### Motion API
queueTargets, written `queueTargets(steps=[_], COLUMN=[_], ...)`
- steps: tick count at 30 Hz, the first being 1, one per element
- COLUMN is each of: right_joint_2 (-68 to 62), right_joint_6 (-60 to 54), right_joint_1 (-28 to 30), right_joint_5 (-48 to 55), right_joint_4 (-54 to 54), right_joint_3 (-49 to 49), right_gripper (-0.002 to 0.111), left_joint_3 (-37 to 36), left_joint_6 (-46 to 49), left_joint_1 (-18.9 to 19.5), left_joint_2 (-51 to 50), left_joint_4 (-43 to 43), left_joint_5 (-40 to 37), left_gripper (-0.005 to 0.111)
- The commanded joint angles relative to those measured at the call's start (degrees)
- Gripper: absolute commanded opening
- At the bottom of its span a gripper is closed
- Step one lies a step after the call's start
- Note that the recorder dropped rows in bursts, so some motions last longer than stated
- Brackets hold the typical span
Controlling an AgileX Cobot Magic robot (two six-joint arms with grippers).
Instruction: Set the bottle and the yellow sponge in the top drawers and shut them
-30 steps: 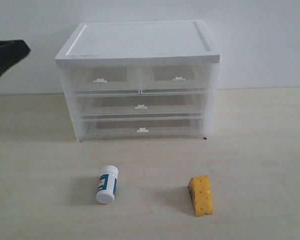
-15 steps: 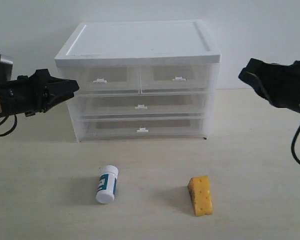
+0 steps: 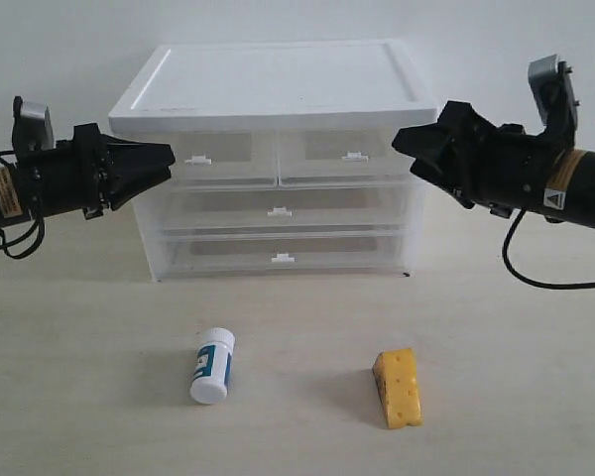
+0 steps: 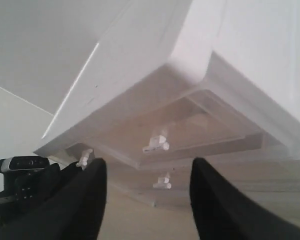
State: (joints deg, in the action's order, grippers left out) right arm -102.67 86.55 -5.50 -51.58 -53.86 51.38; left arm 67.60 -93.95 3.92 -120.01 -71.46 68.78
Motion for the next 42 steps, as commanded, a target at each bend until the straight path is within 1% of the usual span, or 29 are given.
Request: queueTargets(steps=[1, 6, 16, 21, 31, 32, 35, 36, 37, 38, 42], right_joint_2=[-3.1, -7.4, -10.8, -12.0, -12.6, -12.6, -12.6, -12.6, -12.6, -12.6, -12.6], right_joint_6=[7.8, 16.0, 21.1, 20.9, 15.0, 14.4, 12.9, 12.2, 11.5, 11.4, 10.7], right_joint_1=[-1.8, -3.1, -3.7, -5.1, -6.4, -6.4, -6.4, -6.4, -6.4, -6.4, -6.4], right_joint_5=[0.4, 0.4, 0.8, 0.5, -0.4, -0.3, 0.9, 0.9, 0.9, 0.9, 0.8], right_joint_4=[-3.2, -7.1, -7.0, -3.7, 5.8, 6.2, 6.4, 6.4, 6.4, 6.4, 4.1], right_joint_3=[3.9, 9.9, 12.7, 12.7, 12.7, 12.7, 12.7, 12.7, 12.7, 12.7, 12.7], right_gripper=[0.049, 0.049, 0.049, 0.049, 0.048, 0.046, 0.029, 0.020, 0.008, 0.000, 0.000], left_joint_3=[0.8, 0.8, 0.8, 0.8, 0.8, 0.8, 0.8, 0.8, 0.8, 0.8, 0.8], left_joint_6=[-0.4, -0.4, -0.4, -0.4, -0.4, -0.4, -0.4, -0.4, -0.4, -0.4, -0.4], left_joint_1=[0.1, 0.1, 0.1, 0.1, 0.1, 0.1, 0.1, 0.1, 0.1, 0.1, 0.1], left_joint_2=[-0.3, -0.3, -0.3, -0.3, -0.3, -0.3, -0.3, -0.3, -0.3, -0.3, -0.3], left_joint_4=[3.1, 3.1, 3.1, 3.0, 2.7, 2.7, 2.7, 2.7, 2.7, 2.7, 2.7], left_joint_5=[0.0, 0.3, 0.3, 0.4, 0.6, 0.6, 0.6, 0.6, 0.6, 0.6, 0.6], left_gripper=[0.036, 0.036, 0.036, 0.036, 0.036, 0.036, 0.036, 0.036, 0.036, 0.036, 0.036])
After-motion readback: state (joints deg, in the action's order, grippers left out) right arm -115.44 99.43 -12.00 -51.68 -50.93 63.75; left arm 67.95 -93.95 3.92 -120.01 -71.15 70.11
